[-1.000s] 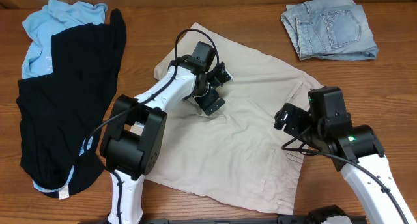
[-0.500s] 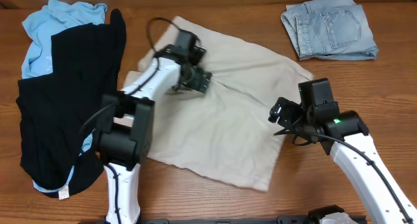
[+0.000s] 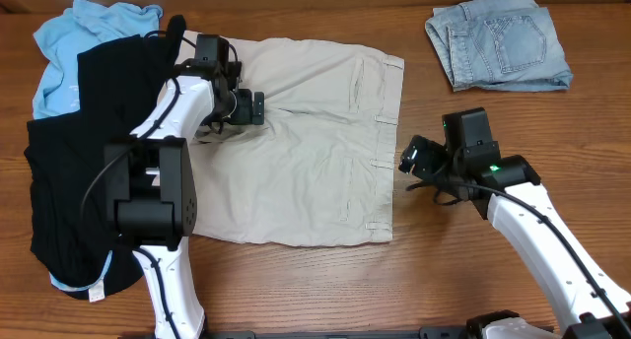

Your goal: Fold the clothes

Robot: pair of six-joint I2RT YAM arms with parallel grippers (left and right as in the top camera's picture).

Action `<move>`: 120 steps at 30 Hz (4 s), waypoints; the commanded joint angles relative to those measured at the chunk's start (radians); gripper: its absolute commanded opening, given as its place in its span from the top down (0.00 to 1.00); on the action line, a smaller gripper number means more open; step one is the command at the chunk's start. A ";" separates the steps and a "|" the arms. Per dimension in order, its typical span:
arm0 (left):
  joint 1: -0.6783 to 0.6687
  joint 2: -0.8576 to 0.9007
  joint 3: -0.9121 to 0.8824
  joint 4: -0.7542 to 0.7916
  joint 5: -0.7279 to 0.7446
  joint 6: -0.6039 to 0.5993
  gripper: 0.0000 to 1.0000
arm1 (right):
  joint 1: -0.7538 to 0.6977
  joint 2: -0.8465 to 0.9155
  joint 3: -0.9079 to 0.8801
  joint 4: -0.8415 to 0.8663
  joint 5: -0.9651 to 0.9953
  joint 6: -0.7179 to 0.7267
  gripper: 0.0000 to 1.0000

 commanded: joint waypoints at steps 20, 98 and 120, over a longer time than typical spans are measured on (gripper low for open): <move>-0.089 0.126 0.946 -0.706 -0.084 0.072 0.00 | 0.000 0.420 0.021 0.612 -0.237 -0.509 0.53; -0.050 -0.781 -0.725 -0.311 -0.289 -1.169 0.09 | -0.257 -0.149 0.273 -0.647 -0.055 -0.242 0.00; -0.038 -0.779 -1.031 0.048 -0.313 -1.178 0.72 | -0.252 -0.087 0.272 -0.664 -0.091 -0.209 0.09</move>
